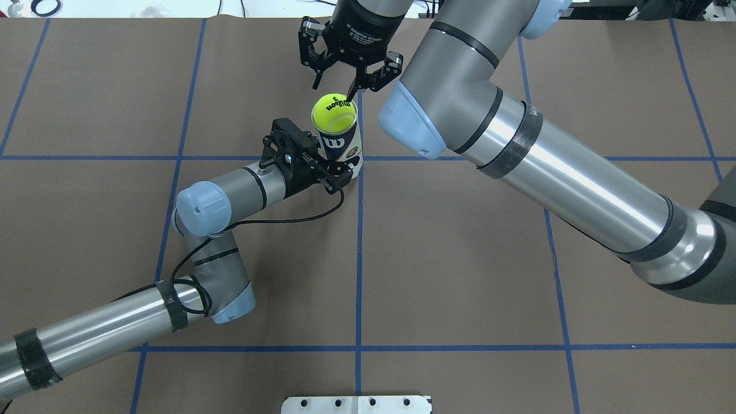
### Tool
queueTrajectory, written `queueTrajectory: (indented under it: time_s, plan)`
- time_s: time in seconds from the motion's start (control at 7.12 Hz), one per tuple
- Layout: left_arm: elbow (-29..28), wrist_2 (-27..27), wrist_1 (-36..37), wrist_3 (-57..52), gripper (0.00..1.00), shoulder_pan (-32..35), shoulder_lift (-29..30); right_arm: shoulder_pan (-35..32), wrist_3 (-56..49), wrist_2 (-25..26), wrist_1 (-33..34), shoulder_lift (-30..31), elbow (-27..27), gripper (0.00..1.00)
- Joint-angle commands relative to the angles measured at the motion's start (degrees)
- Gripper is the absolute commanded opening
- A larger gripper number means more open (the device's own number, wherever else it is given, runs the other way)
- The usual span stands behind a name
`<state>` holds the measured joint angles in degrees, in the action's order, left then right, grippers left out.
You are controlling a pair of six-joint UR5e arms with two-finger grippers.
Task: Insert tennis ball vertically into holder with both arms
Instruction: 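Lower the ball with the right gripper into the can's open top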
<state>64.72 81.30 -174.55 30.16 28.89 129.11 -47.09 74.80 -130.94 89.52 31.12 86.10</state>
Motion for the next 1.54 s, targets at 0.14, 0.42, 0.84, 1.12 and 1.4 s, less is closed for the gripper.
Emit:
queueTrajectory:
  time_s: [0.14,0.42,0.84,1.12,1.4]
  plan:
    - [0.06,0.00,0.09,-0.02,0.74,-0.06,0.00,0.24,0.08,0.42,-1.36,0.08,-0.67,0.00]
    - [-0.03,0.00,0.09,0.07,0.73,-0.06,0.00,0.68,-0.53,1.99,-1.72,0.26,-2.51,0.00]
    - [-0.03,-0.09,0.09,-0.02,0.73,-0.06,0.00,2.52,-0.80,3.58,-4.18,0.78,-4.89,0.00]
    - [-0.03,-0.09,0.09,-0.02,0.74,-0.06,0.00,2.26,-0.89,3.49,-4.35,0.78,-4.63,0.00]
    - [-0.03,-0.09,0.00,-0.02,0.76,-0.06,-0.09,0.95,-1.41,2.88,-4.44,0.70,-4.02,0.40]
